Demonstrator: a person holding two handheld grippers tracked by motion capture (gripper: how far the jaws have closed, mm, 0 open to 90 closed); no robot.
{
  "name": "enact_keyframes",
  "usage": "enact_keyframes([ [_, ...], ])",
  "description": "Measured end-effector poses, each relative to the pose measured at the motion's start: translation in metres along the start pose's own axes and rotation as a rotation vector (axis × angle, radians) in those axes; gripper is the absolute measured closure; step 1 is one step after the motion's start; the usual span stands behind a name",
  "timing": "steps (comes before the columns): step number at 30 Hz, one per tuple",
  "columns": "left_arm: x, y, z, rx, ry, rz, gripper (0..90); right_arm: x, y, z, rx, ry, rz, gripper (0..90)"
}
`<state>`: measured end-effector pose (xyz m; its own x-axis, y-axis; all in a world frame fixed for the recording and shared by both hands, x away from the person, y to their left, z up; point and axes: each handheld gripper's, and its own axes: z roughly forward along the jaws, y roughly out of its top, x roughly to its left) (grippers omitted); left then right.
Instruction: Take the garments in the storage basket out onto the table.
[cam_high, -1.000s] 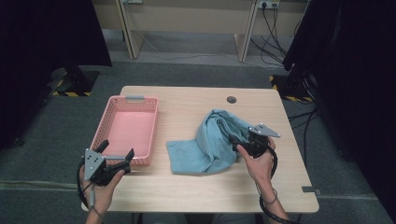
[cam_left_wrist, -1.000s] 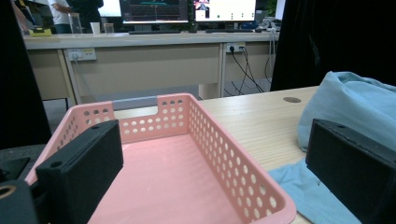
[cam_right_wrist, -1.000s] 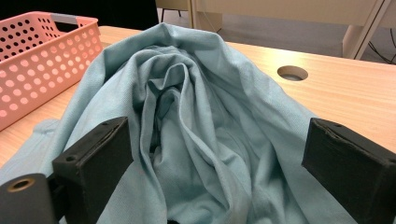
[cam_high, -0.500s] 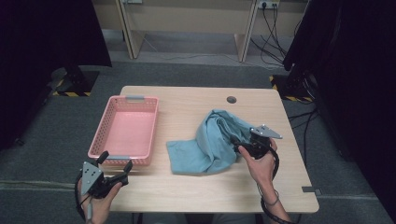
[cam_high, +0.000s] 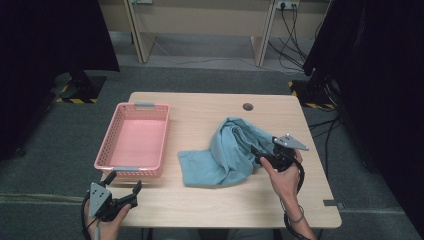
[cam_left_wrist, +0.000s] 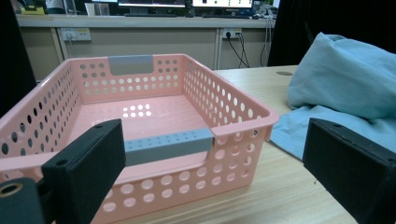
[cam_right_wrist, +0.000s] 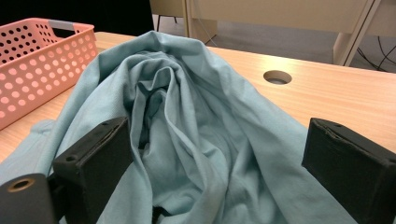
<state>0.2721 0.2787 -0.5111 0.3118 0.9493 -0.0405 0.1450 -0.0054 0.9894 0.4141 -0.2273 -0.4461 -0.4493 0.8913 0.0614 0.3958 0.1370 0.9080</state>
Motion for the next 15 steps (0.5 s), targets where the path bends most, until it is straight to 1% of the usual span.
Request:
enact_keyframes([
  [6,0.002,-0.004,0.002,0.009,0.007,0.015,4.9,-0.001,-0.001,-0.006,-0.007,-0.001,-0.004,8.1],
  [15,0.003,-0.009,0.006,0.014,0.018,0.013,4.9,-0.004,-0.001,-0.016,-0.021,-0.008,-0.009,8.1],
])
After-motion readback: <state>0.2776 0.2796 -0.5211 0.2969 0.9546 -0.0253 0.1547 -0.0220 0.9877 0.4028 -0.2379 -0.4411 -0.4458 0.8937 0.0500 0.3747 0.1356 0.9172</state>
